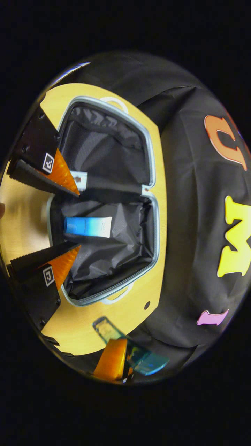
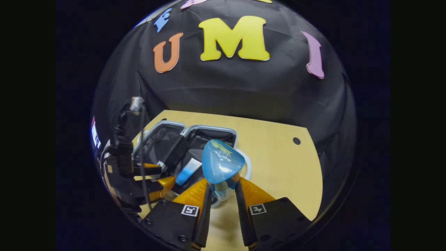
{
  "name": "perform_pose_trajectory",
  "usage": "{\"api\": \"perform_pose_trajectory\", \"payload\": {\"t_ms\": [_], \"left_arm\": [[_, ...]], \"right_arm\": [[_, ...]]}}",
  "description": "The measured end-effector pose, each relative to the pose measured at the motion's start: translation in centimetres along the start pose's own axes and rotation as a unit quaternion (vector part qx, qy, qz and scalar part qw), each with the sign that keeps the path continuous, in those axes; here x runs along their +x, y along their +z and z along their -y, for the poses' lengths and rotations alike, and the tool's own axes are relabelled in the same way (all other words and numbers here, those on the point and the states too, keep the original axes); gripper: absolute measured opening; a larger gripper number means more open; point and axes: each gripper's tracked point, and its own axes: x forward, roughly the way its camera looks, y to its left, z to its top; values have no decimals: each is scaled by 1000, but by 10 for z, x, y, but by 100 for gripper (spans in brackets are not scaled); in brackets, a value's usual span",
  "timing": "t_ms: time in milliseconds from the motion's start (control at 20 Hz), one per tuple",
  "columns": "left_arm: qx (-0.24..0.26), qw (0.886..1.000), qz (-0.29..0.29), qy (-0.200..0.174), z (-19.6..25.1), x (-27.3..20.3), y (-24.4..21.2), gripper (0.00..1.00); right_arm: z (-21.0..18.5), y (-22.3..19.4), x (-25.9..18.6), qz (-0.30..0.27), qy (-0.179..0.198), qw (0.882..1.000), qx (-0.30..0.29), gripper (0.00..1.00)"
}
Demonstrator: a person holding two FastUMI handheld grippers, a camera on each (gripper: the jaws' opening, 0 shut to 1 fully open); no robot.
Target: First open the suitcase, pack the skin care products into it, and then close the suitcase.
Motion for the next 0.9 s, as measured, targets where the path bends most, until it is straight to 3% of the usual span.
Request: {"api": "perform_pose_trajectory", "payload": {"t_ms": [100,400,600,900], "left_arm": [[-1,1000,22,12,-19,-15,0,88],[-26,997,55,36,-71,-43,-22,90],[-43,996,67,41,-90,-50,-40,90],[-33,992,115,45,-112,-61,-29,90]], "right_arm": [[-21,-6,21,-20,8,1000,1,35],[-52,-40,72,-95,-1,995,43,36],[-56,-59,89,-134,-12,988,72,35],[-52,-65,112,-154,-38,984,78,34]]}}
